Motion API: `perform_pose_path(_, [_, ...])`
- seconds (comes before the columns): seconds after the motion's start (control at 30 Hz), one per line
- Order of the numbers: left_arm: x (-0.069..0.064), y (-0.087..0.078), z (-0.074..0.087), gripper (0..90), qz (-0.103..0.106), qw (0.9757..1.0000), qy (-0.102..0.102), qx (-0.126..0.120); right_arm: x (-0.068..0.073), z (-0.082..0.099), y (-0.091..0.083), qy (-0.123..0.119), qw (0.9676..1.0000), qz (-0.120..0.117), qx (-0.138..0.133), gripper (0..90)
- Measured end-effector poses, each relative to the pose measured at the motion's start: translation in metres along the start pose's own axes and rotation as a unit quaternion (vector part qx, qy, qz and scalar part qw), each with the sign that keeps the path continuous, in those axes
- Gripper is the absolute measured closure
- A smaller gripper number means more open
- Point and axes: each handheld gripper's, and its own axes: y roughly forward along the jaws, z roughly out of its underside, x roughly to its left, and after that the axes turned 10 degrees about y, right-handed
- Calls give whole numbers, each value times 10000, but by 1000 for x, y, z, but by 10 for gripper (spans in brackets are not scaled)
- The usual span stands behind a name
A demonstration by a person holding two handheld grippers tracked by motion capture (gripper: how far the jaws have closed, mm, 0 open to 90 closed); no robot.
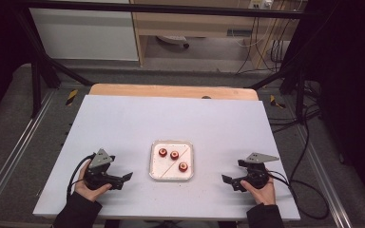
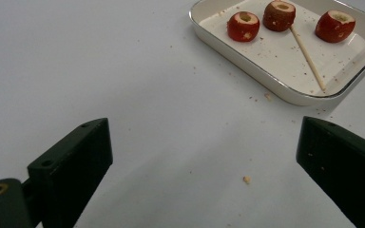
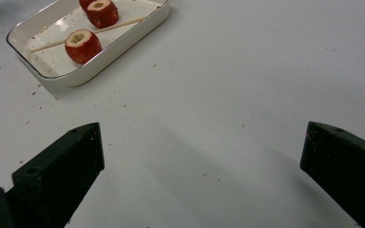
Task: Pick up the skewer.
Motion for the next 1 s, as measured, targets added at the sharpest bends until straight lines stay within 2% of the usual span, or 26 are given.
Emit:
perform_pose_path(0.3, [-10,6,-14,44,49,9999,83,46,0,0,-1,-4,10000,2,-22,12])
perform_pose_path(0.57, [-23,13,-38,50,29,9999,146,64,0,-1,-1,10,10000,-5,-31,13])
perform_pose_path(0.83, [-40,30,-64,82,54,9996,180,227,0,0,0,8,10000,4,0,13])
perform_pose_path(1.0, [-52,46,-77,141,28,9990,259,369,0,0,-1,-3,10000,27,21,13])
